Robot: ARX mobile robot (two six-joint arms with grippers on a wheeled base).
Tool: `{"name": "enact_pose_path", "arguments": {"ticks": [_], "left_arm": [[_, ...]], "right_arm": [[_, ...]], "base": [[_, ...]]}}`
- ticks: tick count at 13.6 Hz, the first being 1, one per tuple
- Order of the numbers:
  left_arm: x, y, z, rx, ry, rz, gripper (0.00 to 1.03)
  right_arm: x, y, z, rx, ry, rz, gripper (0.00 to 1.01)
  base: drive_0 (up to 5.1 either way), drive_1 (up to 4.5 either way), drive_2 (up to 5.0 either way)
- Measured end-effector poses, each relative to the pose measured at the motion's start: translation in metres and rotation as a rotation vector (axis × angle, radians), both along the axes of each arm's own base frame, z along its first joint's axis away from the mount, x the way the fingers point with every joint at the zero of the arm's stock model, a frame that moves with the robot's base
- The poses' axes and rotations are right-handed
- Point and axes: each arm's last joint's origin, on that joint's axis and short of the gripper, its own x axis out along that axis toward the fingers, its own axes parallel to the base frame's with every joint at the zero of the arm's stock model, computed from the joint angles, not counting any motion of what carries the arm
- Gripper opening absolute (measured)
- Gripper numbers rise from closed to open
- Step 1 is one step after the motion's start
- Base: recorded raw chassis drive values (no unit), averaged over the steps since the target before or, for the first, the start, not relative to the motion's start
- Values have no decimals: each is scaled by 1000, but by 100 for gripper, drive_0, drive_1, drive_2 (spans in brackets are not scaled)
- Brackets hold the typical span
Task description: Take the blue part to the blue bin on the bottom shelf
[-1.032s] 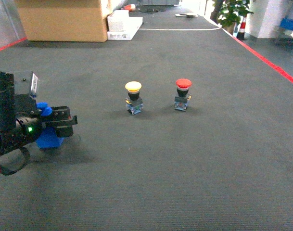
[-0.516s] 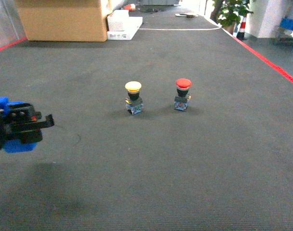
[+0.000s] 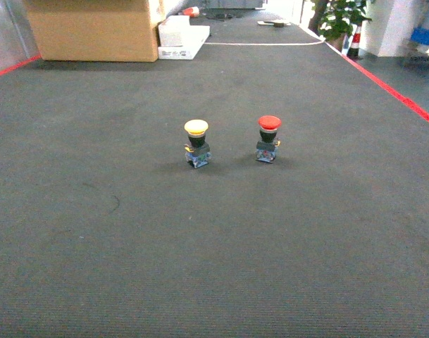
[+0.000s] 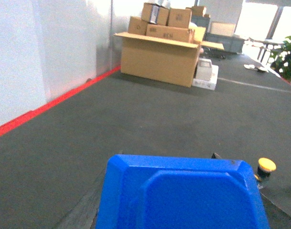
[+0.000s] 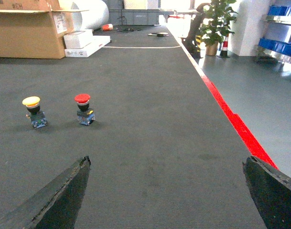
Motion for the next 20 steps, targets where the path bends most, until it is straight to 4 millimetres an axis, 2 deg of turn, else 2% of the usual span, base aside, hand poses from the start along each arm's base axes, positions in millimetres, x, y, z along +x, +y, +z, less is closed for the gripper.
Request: {"name": "enact_pose_path", "arguments": {"ticks": [1, 3, 13, 20], "left_arm": [[3, -3, -12, 17, 67, -21, 44], [3, -3, -12, 16, 64, -21, 44], [3, -3, -12, 17, 65, -21, 44], [2, -2, -11, 16, 60, -17, 44]], "right_arm": [[0, 0, 0, 0, 0, 0, 98], [0, 0, 0, 0, 0, 0, 98], [0, 0, 0, 0, 0, 0, 98], [0, 0, 0, 0, 0, 0, 98]], "base": [[0, 0, 0], [0, 0, 0], [-4, -424, 416], [-146, -146, -146]]}}
